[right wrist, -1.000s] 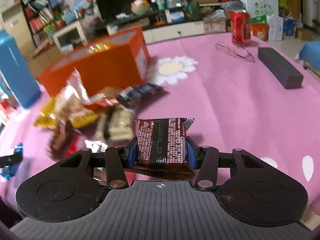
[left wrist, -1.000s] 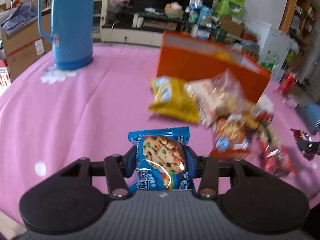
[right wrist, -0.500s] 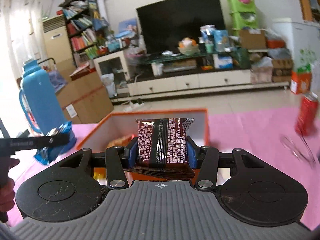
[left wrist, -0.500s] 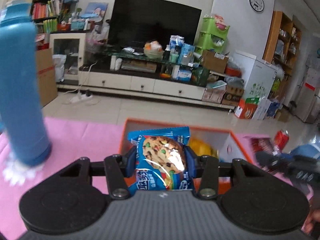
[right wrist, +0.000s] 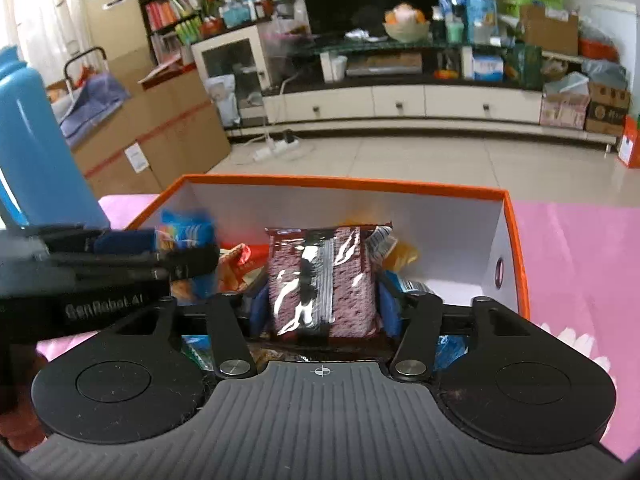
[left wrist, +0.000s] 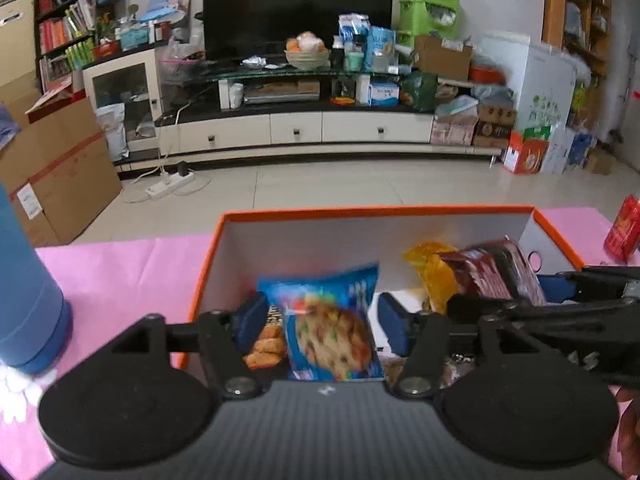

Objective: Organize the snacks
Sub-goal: 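Carry the cookie packet and chocolate bar into the orange box and release, then move both grippers back over the remaining snacks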

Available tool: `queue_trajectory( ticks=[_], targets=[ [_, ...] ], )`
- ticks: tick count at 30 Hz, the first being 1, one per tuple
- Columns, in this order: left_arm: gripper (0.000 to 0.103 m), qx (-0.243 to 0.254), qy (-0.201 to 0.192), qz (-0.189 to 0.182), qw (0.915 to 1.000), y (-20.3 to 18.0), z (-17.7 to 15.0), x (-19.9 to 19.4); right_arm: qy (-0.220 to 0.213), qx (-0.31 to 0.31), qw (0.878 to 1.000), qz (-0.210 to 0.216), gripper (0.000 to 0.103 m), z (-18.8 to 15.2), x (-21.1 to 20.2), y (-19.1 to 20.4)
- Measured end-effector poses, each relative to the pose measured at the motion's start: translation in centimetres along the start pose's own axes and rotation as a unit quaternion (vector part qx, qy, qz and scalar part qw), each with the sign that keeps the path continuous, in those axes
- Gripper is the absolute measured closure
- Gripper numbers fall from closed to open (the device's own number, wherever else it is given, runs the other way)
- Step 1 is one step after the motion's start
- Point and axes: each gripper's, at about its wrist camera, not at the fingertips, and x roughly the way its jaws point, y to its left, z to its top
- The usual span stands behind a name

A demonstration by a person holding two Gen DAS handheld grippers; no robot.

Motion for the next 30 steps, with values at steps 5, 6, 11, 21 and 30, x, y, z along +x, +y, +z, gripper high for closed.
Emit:
queue_trajectory(
  ticks=[5, 6, 11, 21, 30],
  targets=[
    [0.039, 0.004, -0.017, 0.004, 0.9998, 0.3, -0.7, -3.5, -0.043, 0.002, 0.999, -0.002, 0.036, -0.7, -4.3, 0.2],
    [0.038, 0.006, -0.019, 0.004, 0.9998, 0.3, -0.8, -4.2, -0.050, 0.003, 0.999, -0.003, 0.035, -1.0, -5.3, 0.3],
    [0.038, 0.014, -0.024, 0.007, 0.9996, -0.3, -2.5, -8.3, -0.059, 0.012, 0.998, -0.003, 0.023, -4.0, -10.8, 0.2],
    [0.036, -0.033, 0.044, 0.013, 0.9984, -0.9, -13.9, -15.0, -0.027, 0.122, 0.992, -0.027, 0.023, -16.7, -18.1, -3.3],
    [0.035, -0.042, 0.084, 0.022, 0.9953, -3.3, -19.3, -17.7, -0.007, 0.176, 0.984, -0.023, 0.025, -19.6, -19.0, -6.9]
  ],
)
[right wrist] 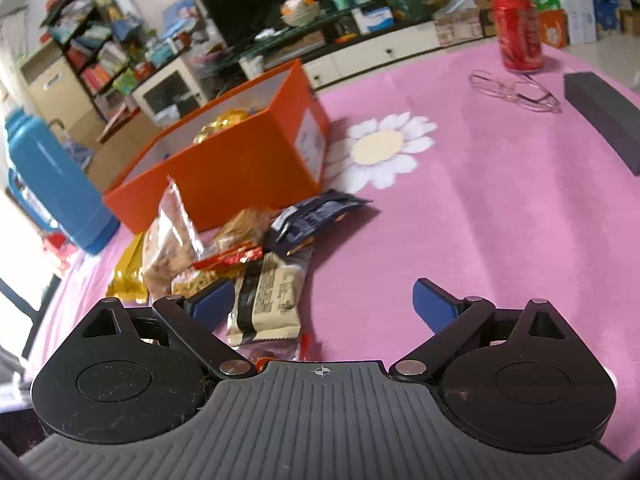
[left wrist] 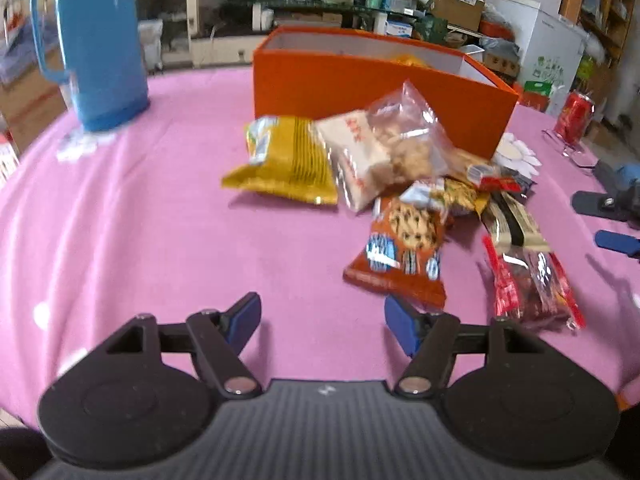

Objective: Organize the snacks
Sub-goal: 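Move both grippers back over the remaining snacks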

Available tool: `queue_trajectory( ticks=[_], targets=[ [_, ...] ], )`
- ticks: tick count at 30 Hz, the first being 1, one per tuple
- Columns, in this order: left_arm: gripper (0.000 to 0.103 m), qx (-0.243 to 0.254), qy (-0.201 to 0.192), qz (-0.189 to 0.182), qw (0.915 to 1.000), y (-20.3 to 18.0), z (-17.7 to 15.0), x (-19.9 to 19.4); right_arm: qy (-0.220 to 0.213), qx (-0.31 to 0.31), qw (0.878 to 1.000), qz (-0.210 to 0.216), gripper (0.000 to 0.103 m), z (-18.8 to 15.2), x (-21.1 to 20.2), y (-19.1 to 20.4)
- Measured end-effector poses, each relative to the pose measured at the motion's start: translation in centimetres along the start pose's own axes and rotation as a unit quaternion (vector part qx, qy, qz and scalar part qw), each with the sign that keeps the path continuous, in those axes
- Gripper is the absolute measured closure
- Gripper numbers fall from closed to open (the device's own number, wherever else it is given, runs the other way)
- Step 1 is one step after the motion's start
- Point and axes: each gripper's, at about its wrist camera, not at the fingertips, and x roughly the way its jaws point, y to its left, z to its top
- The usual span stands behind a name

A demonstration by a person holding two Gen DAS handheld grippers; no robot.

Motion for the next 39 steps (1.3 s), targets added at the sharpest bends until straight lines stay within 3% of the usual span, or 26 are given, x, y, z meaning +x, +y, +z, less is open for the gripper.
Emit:
queue_trajectory(
  ticks=[5, 8, 12, 14, 16, 17, 22, 26, 28, 32, 35, 39],
  targets=[
    [0.032, 0.020, -0.016, -0.035, 0.9991, -2.3, 2.5, 0.7, -0.006, 0.026, 1.000, 0.009, 0.023, 0.6, -0.5, -0.9],
    [0.032, 0.056, -0.017, -0.028, 0.9979, -4.3, 3.5, 2.8, -0.001, 0.045, 0.999, 0.010, 0.023, 0.6, -0.7, -1.9],
    [0.032, 0.099, 0.014, -0.013, 0.9950, -5.8, 3.6, 5.9, 0.001, 0.077, 0.997, 0.012, 0.022, 0.5, -0.6, -3.4],
    [0.038, 0.094, 0.019, -0.015, 0.9952, -5.5, 3.5, 6.5, 0.003, 0.088, 0.996, 0.011, 0.022, 0.5, -0.5, -3.9],
    [0.052, 0.069, 0.023, -0.029, 0.9969, -4.6, 3.5, 6.4, 0.006, 0.091, 0.996, 0.013, 0.022, 0.6, -0.3, -4.1],
    [0.052, 0.056, 0.027, -0.028, 0.9977, -4.1, 3.5, 6.1, 0.009, 0.088, 0.996, 0.012, 0.022, 0.5, -0.2, -4.0],
    [0.052, 0.027, 0.028, 0.019, 0.9991, -0.5, 1.5, 3.9, 0.023, 0.047, 0.999, 0.012, 0.022, 0.3, 0.5, -2.5],
    [0.050, -0.010, 0.030, 0.032, 0.9990, 2.4, -0.3, 1.8, 0.023, -0.010, 0.999, 0.034, 0.022, -0.2, 0.5, -0.4],
    [0.043, -0.027, 0.027, 0.029, 0.9989, 3.1, -0.7, 1.3, 0.030, -0.035, 0.998, 0.051, 0.022, -0.6, 0.9, 0.8],
    [0.039, -0.026, 0.022, 0.030, 0.9990, 2.8, -1.2, 1.3, 0.058, -0.073, 0.994, 0.053, 0.022, -1.7, 1.9, 2.8],
    [0.037, -0.004, 0.017, 0.033, 0.9993, 2.0, -1.4, 1.3, 0.032, -0.097, 0.995, 0.022, 0.022, -2.0, 1.0, 4.4],
    [0.034, 0.001, 0.011, 0.014, 0.9998, 2.0, -2.0, 0.9, -0.011, -0.176, 0.984, 0.037, 0.017, -1.5, -0.5, 7.0]
  ],
)
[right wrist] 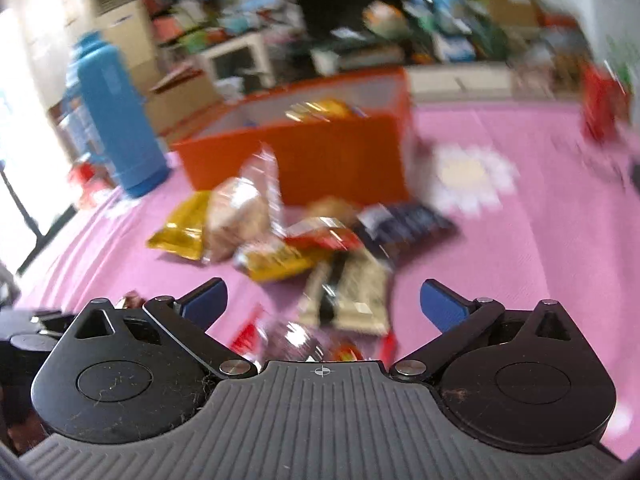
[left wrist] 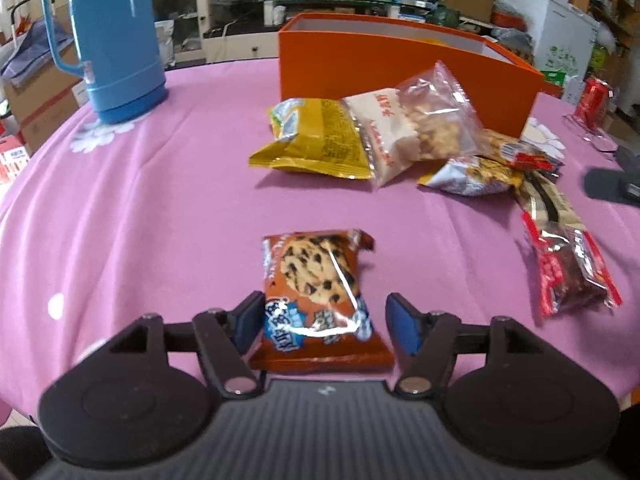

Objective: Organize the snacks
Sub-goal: 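Move both grippers back over the remaining snacks, then grasp the orange cookie packet with the left gripper while the right grasps the red-topped clear bag, then carry both packets over the orange box and release them inside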

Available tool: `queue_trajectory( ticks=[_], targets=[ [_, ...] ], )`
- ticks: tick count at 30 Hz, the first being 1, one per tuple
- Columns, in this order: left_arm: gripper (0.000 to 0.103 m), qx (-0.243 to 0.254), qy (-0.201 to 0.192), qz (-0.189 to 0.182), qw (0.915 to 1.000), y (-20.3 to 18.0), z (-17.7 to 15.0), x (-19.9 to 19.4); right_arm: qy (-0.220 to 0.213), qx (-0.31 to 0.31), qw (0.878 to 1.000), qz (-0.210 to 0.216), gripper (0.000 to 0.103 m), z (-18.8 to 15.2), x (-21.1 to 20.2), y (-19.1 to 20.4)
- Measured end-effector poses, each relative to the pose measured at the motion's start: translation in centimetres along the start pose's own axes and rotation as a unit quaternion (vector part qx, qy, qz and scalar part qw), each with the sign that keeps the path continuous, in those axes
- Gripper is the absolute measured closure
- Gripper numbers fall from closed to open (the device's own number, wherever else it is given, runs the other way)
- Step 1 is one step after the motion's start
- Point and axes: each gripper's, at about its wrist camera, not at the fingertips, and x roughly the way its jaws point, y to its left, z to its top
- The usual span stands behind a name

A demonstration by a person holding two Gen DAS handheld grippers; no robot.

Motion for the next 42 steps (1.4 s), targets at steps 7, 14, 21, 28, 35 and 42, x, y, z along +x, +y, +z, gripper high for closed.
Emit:
queue_trajectory(
  ticks=[7, 14, 21, 28, 35, 42],
  targets=[
    [0.034, -0.062, -0.001, -0.046, 0.9970, 2.2, 0.1, -0.5, 0.088, 0.074, 0.992, 0.041, 0.018, -0.5, 4.4, -1.1],
    [0.032, -0.087, -0.002, -0.059, 0.9944, 3.7, -0.1, -0.8, 0.104, 0.109, 0.987, 0.052, 0.017, -3.9, 1.0, 0.8],
    [0.028, -0.070, -0.007, -0.041, 0.9967, 3.2, 0.8, -0.4, 0.099, 0.048, 0.994, 0.020, 0.017, -3.1, 2.0, 2.6],
    [0.028, -0.030, -0.013, 0.001, 0.9995, 1.8, 1.0, 1.1, 0.092, -0.042, 0.995, -0.007, 0.017, -4.5, 3.1, 5.0],
    [0.058, -0.019, -0.019, 0.019, 0.9995, 1.1, 0.8, 0.7, 0.067, -0.093, 0.993, -0.039, 0.072, -4.9, 2.4, 6.0],
    [0.058, -0.025, -0.042, 0.012, 0.9987, 1.6, 1.6, -1.8, 0.052, -0.010, 0.999, -0.009, 0.073, -4.2, 0.5, 4.0]
  ],
)
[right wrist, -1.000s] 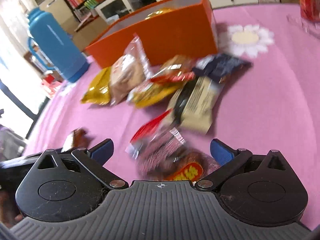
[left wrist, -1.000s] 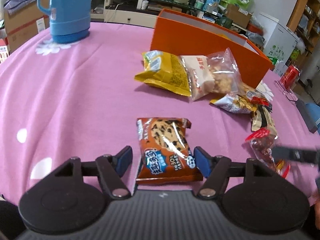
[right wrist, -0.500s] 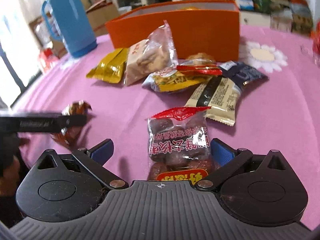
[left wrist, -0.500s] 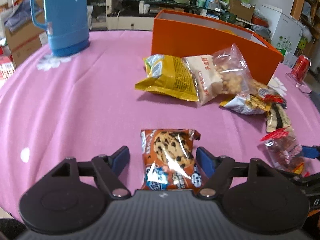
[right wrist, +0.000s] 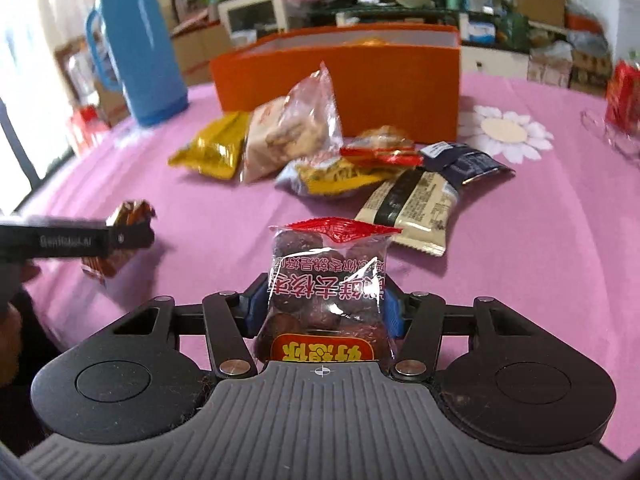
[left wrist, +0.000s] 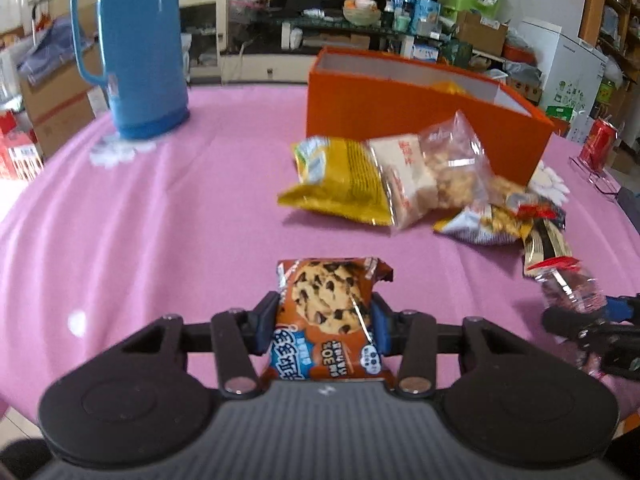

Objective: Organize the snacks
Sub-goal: 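Carry both packets over the orange box and release them inside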

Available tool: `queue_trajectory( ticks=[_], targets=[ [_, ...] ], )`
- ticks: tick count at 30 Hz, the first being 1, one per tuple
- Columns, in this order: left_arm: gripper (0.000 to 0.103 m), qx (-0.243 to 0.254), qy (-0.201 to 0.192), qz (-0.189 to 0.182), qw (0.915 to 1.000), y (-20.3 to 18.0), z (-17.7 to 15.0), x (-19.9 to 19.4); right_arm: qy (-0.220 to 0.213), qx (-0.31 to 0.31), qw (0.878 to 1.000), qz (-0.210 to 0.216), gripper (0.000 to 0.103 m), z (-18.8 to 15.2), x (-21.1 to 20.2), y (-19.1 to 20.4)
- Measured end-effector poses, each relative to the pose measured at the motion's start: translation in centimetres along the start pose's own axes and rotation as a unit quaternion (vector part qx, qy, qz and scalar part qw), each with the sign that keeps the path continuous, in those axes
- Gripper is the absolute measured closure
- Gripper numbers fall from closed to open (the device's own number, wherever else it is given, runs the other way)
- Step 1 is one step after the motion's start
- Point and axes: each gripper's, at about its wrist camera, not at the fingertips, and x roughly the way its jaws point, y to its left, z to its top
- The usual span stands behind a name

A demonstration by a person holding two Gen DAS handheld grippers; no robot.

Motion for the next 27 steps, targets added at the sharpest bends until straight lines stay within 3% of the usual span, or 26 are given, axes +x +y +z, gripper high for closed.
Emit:
queue_trajectory(
  ticks=[5, 16, 22, 27],
  targets=[
    [0.058, 0.002, -0.017, -0.007, 0.9998, -0.1, 2.2, -0.8, -0.030, 0.021, 0.999, 0.006, 0.073, 2.1, -1.7, -0.3],
    [0.058, 0.012, -0.054, -0.015, 0.9984, -0.5, 10.0, 0.8, -0.088, -0.011, 0.996, 0.001, 0.072, 11.8, -1.8, -0.2],
    [0.058, 0.016, -0.071, -0.033, 0.9968, -1.3, 16.8, 5.0, -0.094, -0.007, 0.996, 0.001, 0.072, 17.2, 1.3, -1.1],
    [0.058, 0.018, -0.082, -0.042, 0.9956, -2.4, 22.1, 9.5, -0.091, -0.007, 0.996, 0.009, 0.072, 22.5, 6.8, -1.3]
  ],
)
